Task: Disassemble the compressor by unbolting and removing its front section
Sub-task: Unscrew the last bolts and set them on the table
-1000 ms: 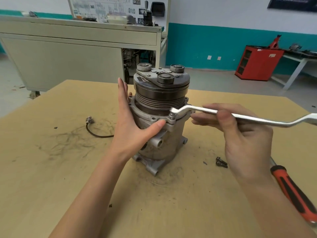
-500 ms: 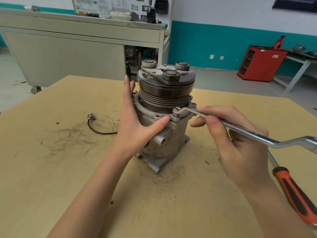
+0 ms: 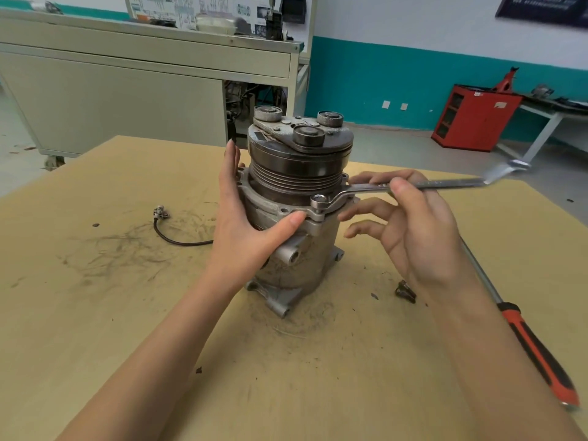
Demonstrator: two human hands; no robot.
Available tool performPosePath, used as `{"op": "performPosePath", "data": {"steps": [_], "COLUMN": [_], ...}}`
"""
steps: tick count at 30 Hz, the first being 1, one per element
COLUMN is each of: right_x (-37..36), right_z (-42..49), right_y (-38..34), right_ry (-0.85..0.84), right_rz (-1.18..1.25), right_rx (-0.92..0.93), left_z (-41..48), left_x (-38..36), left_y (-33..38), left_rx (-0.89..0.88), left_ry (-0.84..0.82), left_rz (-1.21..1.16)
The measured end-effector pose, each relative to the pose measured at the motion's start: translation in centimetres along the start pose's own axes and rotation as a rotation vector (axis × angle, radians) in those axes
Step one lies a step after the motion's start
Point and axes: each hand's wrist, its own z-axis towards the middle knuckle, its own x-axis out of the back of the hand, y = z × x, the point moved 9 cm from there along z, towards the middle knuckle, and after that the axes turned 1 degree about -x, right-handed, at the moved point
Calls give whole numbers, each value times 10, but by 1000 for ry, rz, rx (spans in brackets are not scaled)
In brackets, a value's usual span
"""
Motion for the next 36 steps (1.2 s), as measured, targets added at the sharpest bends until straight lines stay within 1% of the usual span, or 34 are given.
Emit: {"op": "performPosePath", "data": {"steps": [3,5,8,10,13,16,21,24,26,28,30,31,34,36], "right_x": [0,2,17,21,9,-8,-19,-21,-24,-26,-20,-15,-3,0], "right_z": [11,13,6,-5,-22,-35,-43,-46,-48,-47,-37,-28,0,8], "right_y": [14,18,7,-7,-27,-35,-31,-28,-28,-26,-23,-19,2,9], "right_ry": [-47,-21,101,140,117,75,21,7,9,12,21,34,76,92], "right_rz": [201,258,202,98,-112,-213,-343,-371,-393,-363,-239,-139,155,255], "right_rx": [-160,-153,23,171,367,489,546,563,596,609,546,470,151,33], "left_z": [0,-1,-2,-4,-8,-10,-9,-11,-12,-13,-13,-14,-14,-14], "left_x": [0,1,1,0,-4,-7,-9,-6,-6,-5,-3,-3,-2,-2], "left_y": [-1,-2,-4,-6,-9,-6,0,3,2,0,-2,-5,-7,-7], "left_rx": [6,22,34,31,25,5,-6,-8,14,41,62,83,121,133], "left_ry": [-20,-13,-13,-38,-70,-80,-99,-73,-65,-46,-14,-4,-5,-8], "left_rz": [-3,-32,-52,-52,-64,-53,-17,42,17,-36,-61,-65,-54,-40]}}
